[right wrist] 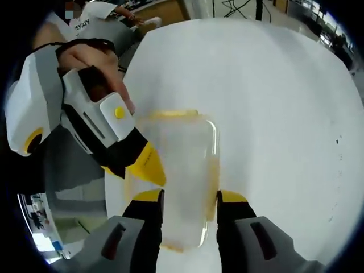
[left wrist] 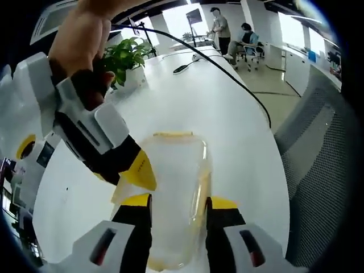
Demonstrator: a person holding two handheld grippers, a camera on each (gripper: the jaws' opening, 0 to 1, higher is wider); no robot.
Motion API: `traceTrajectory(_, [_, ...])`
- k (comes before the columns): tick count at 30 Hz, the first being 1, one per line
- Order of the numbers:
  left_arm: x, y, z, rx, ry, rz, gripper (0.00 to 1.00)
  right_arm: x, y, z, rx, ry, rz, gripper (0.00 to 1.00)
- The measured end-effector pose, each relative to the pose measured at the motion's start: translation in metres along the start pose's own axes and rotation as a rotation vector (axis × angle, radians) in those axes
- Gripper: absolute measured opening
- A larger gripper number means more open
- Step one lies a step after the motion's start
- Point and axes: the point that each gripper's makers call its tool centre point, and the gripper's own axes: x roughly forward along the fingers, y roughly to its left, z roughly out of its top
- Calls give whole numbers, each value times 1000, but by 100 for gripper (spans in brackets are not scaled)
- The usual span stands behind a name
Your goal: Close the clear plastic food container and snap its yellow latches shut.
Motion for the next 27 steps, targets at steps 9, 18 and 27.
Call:
traceTrajectory(9, [-4, 3, 12, -287, -92, -92, 35, -6, 1, -1, 5, -73, -79, 34])
traceTrajectory(18, [-14, 5, 2, -202, -45, -108, 52, -16, -2, -5, 72, -228, -173, 43])
traceTrajectory(27, [-21, 17, -4, -216, -4, -86, 65, -25, 8, -14, 126, -311, -234, 57])
